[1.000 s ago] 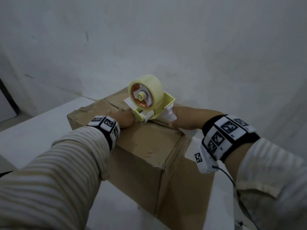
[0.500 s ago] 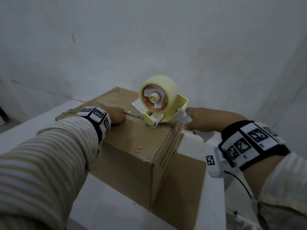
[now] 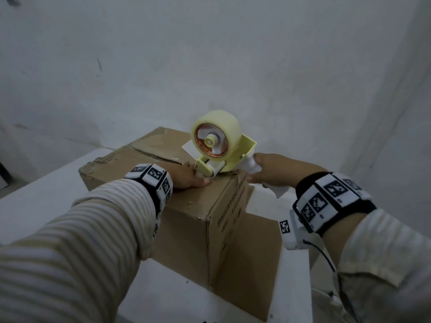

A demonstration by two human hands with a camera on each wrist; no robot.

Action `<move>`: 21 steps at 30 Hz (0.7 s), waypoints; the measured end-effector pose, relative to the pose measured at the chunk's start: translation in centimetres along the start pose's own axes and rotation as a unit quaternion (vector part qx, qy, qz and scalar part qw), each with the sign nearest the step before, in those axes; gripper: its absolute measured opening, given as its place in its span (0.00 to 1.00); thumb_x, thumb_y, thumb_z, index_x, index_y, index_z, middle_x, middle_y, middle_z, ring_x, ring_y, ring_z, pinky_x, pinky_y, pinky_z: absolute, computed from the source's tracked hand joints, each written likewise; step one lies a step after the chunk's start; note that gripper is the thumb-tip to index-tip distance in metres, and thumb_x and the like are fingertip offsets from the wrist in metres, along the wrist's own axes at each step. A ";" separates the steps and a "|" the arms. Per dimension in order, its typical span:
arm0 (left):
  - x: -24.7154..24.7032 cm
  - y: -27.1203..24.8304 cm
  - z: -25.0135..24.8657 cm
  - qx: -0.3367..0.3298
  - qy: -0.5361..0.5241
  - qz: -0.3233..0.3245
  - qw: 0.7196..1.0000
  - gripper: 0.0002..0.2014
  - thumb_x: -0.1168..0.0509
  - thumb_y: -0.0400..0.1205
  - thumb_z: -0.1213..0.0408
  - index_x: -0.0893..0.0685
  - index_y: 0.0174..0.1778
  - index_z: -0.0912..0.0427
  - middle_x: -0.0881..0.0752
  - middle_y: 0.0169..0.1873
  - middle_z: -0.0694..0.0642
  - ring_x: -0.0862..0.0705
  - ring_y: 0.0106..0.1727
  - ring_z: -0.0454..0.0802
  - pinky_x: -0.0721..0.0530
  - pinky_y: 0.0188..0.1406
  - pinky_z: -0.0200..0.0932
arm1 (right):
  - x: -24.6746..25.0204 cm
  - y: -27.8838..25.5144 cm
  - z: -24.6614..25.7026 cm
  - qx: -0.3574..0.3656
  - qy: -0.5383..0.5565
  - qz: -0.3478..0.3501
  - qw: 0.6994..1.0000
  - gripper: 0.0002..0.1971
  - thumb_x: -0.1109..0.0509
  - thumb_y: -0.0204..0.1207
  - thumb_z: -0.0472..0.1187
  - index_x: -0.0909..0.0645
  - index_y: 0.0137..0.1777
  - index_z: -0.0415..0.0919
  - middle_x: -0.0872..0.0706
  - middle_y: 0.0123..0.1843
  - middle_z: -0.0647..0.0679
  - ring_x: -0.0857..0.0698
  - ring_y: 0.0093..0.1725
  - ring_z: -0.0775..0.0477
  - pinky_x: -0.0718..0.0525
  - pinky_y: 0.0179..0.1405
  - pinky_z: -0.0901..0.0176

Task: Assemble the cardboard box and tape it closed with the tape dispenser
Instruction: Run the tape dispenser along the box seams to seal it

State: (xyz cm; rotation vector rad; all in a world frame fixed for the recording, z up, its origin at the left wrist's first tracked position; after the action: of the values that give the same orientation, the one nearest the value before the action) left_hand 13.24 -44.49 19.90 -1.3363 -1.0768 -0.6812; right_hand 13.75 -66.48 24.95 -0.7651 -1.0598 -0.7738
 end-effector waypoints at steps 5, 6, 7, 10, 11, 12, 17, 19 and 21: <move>0.2 -0.5 -0.4 0.009 0.025 -0.006 1.000 0.41 0.54 0.83 0.37 0.59 0.84 0.61 0.58 0.84 0.60 0.46 0.84 0.60 0.45 0.82 0.54 | 1.0 -1.9 -3.1 -0.052 0.039 -0.003 0.998 0.14 0.31 0.79 0.43 0.26 0.61 0.40 0.15 0.43 0.44 0.16 0.40 0.44 0.19 0.39 0.57; 0.2 -0.5 -0.3 0.013 0.028 -0.004 1.000 0.41 0.54 0.83 0.37 0.58 0.84 0.61 0.57 0.84 0.61 0.45 0.84 0.60 0.44 0.82 0.54 | 1.1 -2.1 -3.7 -0.064 0.048 -0.005 0.997 0.13 0.30 0.78 0.43 0.27 0.59 0.42 0.15 0.41 0.46 0.15 0.39 0.45 0.17 0.44 0.55; 0.2 -0.6 -0.5 0.015 0.030 -0.006 0.999 0.41 0.53 0.83 0.37 0.58 0.84 0.62 0.56 0.84 0.61 0.45 0.84 0.60 0.44 0.82 0.54 | 1.2 -2.3 -4.1 -0.070 0.056 -0.006 0.996 0.14 0.29 0.77 0.44 0.27 0.58 0.43 0.15 0.39 0.47 0.15 0.38 0.45 0.17 0.46 0.53; 0.6 -1.1 -1.4 0.020 0.049 -0.030 0.998 0.41 0.50 0.82 0.36 0.48 0.83 0.61 0.46 0.84 0.60 0.39 0.82 0.60 0.39 0.78 0.52 | 1.0 -2.6 -4.2 -0.074 0.060 -0.019 0.995 0.16 0.29 0.77 0.43 0.27 0.62 0.42 0.16 0.39 0.48 0.16 0.34 0.48 0.18 0.42 0.55; 0.7 -1.4 -2.0 0.011 0.051 -0.033 0.998 0.39 0.48 0.81 0.36 0.42 0.82 0.61 0.40 0.82 0.60 0.35 0.80 0.60 0.36 0.76 0.52 | 0.8 -2.6 -4.0 -0.072 0.056 -0.023 0.996 0.16 0.30 0.77 0.42 0.27 0.62 0.42 0.17 0.39 0.47 0.18 0.33 0.49 0.20 0.37 0.58; 0.7 -1.4 -2.7 -0.011 0.045 -0.030 0.998 0.38 0.45 0.80 0.37 0.38 0.80 0.59 0.36 0.80 0.59 0.32 0.78 0.59 0.34 0.74 0.51 | 0.8 -2.6 -3.6 -0.071 0.055 -0.028 0.996 0.16 0.30 0.78 0.42 0.27 0.62 0.41 0.17 0.40 0.46 0.19 0.32 0.49 0.22 0.34 0.59; -0.6 -1.5 -5.3 -0.068 0.033 -0.020 0.997 0.53 0.36 0.63 0.26 0.40 0.81 0.49 0.35 0.80 0.55 0.32 0.77 0.59 0.32 0.76 0.56 | 0.7 -2.6 -2.4 -0.070 0.035 -0.055 0.995 0.08 0.30 0.75 0.37 0.25 0.50 0.37 0.17 0.41 0.41 0.19 0.34 0.42 0.24 0.30 0.60; -1.3 -0.9 -5.4 -0.059 0.060 -0.025 0.996 0.58 0.38 0.59 0.22 0.48 0.83 0.46 0.44 0.83 0.56 0.40 0.82 0.60 0.38 0.80 0.58 | 0.5 -2.5 -2.1 -0.073 0.018 -0.067 0.995 0.06 0.30 0.74 0.36 0.24 0.46 0.37 0.17 0.39 0.42 0.18 0.34 0.42 0.22 0.32 0.59; -1.8 -0.4 -5.5 -0.045 0.082 -0.042 0.995 0.58 0.38 0.60 0.23 0.50 0.83 0.47 0.48 0.84 0.58 0.46 0.84 0.61 0.42 0.82 0.60 | 0.2 -2.2 -1.8 -0.086 0.009 -0.076 0.993 0.04 0.32 0.73 0.34 0.24 0.43 0.36 0.18 0.36 0.42 0.19 0.33 0.42 0.23 0.30 0.60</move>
State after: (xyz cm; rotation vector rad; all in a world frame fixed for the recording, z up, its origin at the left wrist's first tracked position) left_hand 13.40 -50.19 18.99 -1.2925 -0.9836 -0.8960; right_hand 12.77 -69.20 24.93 -0.8285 -1.0533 -1.0104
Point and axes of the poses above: each hand's wrist, its own y-axis towards the middle knuckle, its own x-axis out of the back of the hand, z = x × y, the point moved 1 cm from there along y, towards the middle knuckle
